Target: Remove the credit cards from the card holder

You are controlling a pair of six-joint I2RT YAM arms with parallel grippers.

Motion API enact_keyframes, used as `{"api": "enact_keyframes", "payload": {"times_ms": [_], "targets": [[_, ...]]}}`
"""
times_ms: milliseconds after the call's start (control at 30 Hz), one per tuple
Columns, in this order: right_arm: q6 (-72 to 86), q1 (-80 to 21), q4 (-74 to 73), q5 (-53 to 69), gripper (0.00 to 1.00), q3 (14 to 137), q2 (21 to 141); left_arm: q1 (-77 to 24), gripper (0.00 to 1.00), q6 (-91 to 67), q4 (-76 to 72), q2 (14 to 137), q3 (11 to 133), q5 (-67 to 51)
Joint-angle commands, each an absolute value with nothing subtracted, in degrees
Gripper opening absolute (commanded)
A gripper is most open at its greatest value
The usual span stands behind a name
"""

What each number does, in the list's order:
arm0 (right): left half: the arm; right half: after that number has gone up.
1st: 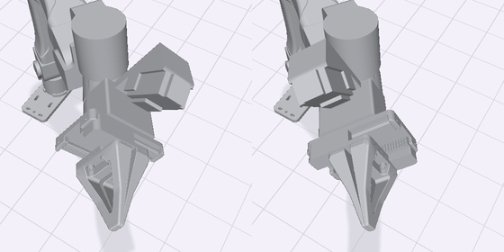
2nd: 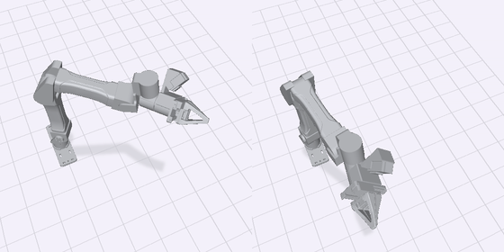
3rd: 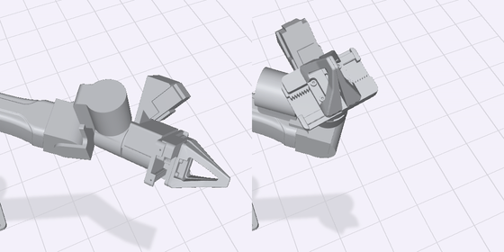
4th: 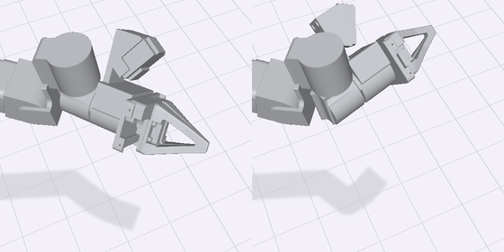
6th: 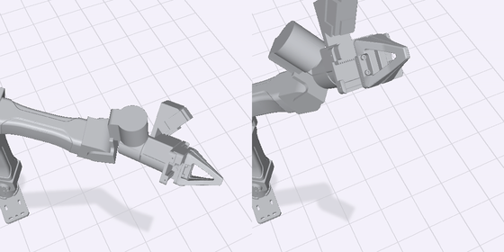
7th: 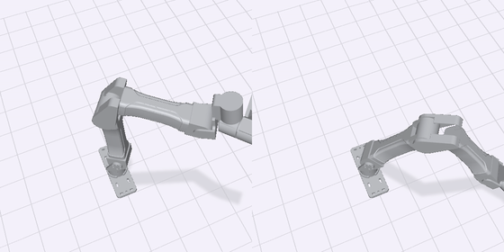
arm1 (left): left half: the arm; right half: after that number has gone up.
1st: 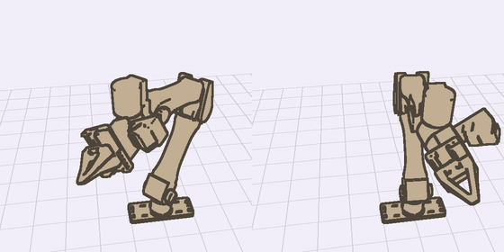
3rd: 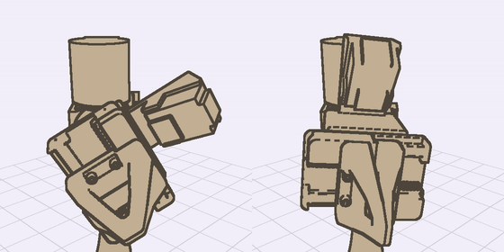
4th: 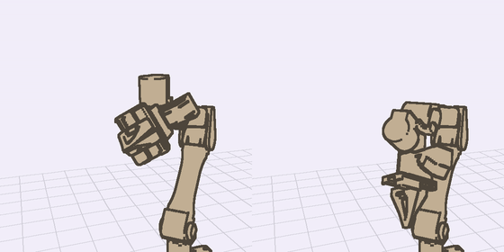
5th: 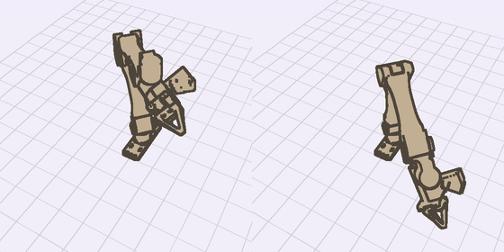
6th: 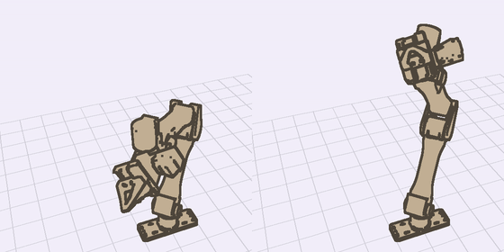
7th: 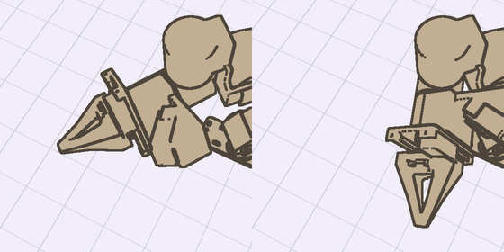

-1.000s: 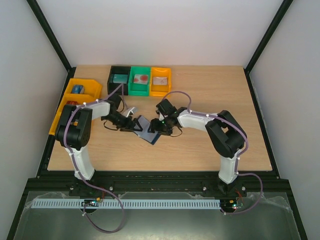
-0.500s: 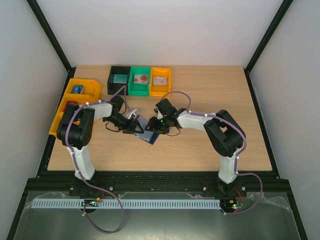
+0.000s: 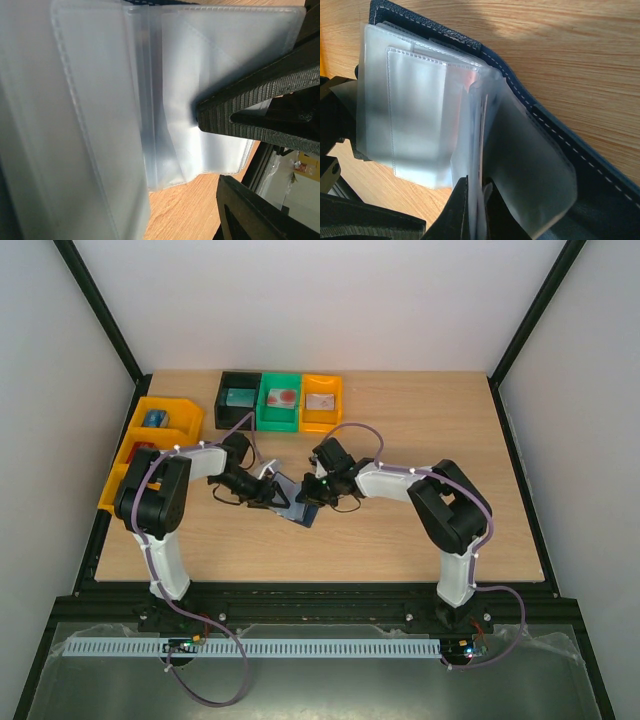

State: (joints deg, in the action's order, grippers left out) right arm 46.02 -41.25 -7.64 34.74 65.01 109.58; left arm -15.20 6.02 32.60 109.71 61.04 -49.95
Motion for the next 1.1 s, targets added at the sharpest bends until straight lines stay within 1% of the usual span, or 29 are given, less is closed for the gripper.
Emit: {"api": "enact_keyframes", "payload": {"times_ms": [0, 233, 300, 367, 433, 500, 533, 567, 633, 733, 833, 867, 967, 1067], "targets": [[43.8, -41.6, -6.9, 35.6, 0.02, 64.6, 106.9, -15.8, 0.64, 7.6, 33.2, 109.0, 60.0, -50.5], [41.8, -41.5, -5.6, 37.5, 0.02, 62.6, 105.5, -15.9, 0.65, 9.5, 34.6, 110.2, 59.8, -52.3], [41.2, -41.6, -5.3, 38.0, 0.02, 62.4, 105.4, -15.8, 0.62, 9.8, 35.1, 110.4, 60.1, -53.9], [40.5, -41.5, -5.3, 38.0, 0.02, 62.7, 105.2, -15.9, 0.57, 10.7, 36.0, 110.4, 60.5, -55.0], [39.6, -41.5, -5.6, 38.4, 0.02, 63.3, 105.2, -15.8, 0.39, 11.0, 36.1, 110.2, 60.5, -55.5], [38.1, -41.5, -6.8, 38.4, 0.02, 64.3, 105.3, -15.7, 0.15, 11.3, 36.3, 110.0, 60.4, -55.8], [37.4, -41.4, -7.4, 38.3, 0.02, 64.6, 105.1, -15.5, 0.05, 11.5, 36.6, 110.0, 60.4, -56.1], [36.9, -41.3, -7.7, 38.1, 0.02, 64.7, 104.8, -15.3, 0.03, 11.7, 36.7, 110.1, 60.5, -56.2], [36.7, -40.9, -7.8, 37.9, 0.02, 64.6, 104.0, -14.9, 0.02, 12.3, 37.3, 110.1, 60.8, -56.4], [33.8, -39.5, -10.2, 36.5, 0.19, 64.9, 101.8, -14.4, 0.02, 12.8, 37.8, 109.3, 61.2, -55.1], [31.3, -37.6, -13.3, 34.3, 0.36, 65.4, 98.4, -14.3, 0.02, 13.9, 38.3, 106.5, 61.7, -50.9], [30.3, -37.2, -14.3, 33.5, 0.41, 65.5, 97.1, -14.3, 0.02, 14.6, 38.6, 105.2, 62.1, -49.6], [26.9, -35.8, -17.2, 31.3, 0.47, 66.3, 92.9, -14.3, 0.02, 16.7, 40.0, 99.7, 64.2, -44.7], [21.8, -35.1, -19.4, 28.9, 0.54, 67.9, 87.2, -14.3, 0.02, 20.4, 44.7, 94.4, 69.9, -41.0]]}}
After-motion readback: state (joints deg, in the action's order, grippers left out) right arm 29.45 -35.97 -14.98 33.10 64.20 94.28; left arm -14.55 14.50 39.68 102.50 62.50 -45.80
